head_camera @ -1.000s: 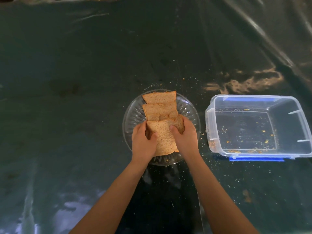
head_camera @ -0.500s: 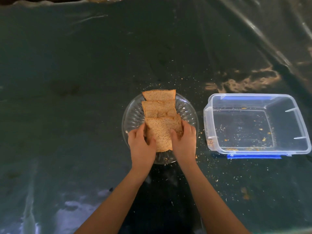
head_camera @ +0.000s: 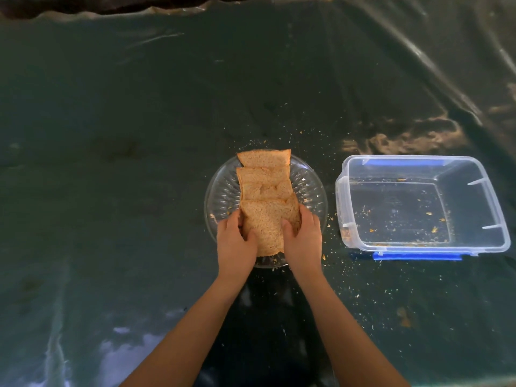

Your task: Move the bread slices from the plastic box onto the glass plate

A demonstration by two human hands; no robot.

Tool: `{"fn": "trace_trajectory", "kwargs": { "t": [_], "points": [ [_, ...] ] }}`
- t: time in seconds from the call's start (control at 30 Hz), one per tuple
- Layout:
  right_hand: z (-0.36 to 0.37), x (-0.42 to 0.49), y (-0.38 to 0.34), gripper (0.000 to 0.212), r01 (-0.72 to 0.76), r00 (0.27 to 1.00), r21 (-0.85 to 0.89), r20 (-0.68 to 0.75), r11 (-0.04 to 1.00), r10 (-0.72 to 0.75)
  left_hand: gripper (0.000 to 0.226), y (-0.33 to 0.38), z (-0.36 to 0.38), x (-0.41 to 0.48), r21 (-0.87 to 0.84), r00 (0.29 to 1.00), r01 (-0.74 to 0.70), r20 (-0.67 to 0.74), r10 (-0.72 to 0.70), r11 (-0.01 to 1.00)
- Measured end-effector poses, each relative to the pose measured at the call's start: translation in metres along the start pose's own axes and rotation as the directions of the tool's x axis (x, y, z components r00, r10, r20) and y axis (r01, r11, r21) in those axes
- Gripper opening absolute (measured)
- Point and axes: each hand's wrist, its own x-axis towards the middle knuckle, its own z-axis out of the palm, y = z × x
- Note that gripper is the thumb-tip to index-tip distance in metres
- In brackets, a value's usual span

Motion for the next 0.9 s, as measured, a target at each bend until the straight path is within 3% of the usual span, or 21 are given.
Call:
{"fn": "trace_trajectory", "kwargs": {
  "t": [0.33, 0.63, 0.9],
  "points": [
    [-0.006, 0.003, 0.0, 0.045, -0.006, 1.0, -0.003, 0.025, 1.0, 0.006, 0.05, 0.0, 0.002, 0.001, -0.035, 1.0, 0.024, 0.008, -0.024, 0.999],
    [-0.009, 0.003, 0.001, 0.043, -0.021, 0.997, -0.019, 0.075, 1.0, 0.023, 0.041, 0.008, 0.003, -0.006, -0.025, 0.996, 0.09, 0.017, -0.09, 0.996],
    [-0.026, 0.008, -0.005, 0.056, 0.062, 0.986, -0.143, 0.163, 0.988, -0.038, 0.047, 0.02, -0.005, -0.009, 0.054, 0.997, 0.062, -0.05, -0.059, 0.997]
  ]
}}
